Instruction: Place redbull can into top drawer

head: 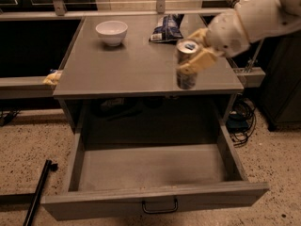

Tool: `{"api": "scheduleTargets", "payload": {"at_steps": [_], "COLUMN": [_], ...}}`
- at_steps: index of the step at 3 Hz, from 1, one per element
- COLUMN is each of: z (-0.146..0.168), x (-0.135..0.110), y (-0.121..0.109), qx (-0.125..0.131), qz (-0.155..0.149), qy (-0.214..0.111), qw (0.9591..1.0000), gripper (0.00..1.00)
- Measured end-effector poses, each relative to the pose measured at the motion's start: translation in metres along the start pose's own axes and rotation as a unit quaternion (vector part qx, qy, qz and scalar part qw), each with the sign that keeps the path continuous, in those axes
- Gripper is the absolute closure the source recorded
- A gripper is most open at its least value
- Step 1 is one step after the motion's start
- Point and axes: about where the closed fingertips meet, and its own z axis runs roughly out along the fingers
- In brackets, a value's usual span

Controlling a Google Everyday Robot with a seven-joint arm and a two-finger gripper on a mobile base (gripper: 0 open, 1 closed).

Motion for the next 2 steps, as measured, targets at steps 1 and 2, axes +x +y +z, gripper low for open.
{"api": "scheduleTargets", "payload": {"at_steps": [1, 2], "z": [-0.039, -0.059], "x": [0.009, 0.034], "y": [0.082, 0.097], "qx": [-0.024, -0.008], "qz": [0.011, 0.038], "qy": [-0.003, 0.004], "qw": [0.9997, 0.9992], "gripper": [1.00, 1.00]}}
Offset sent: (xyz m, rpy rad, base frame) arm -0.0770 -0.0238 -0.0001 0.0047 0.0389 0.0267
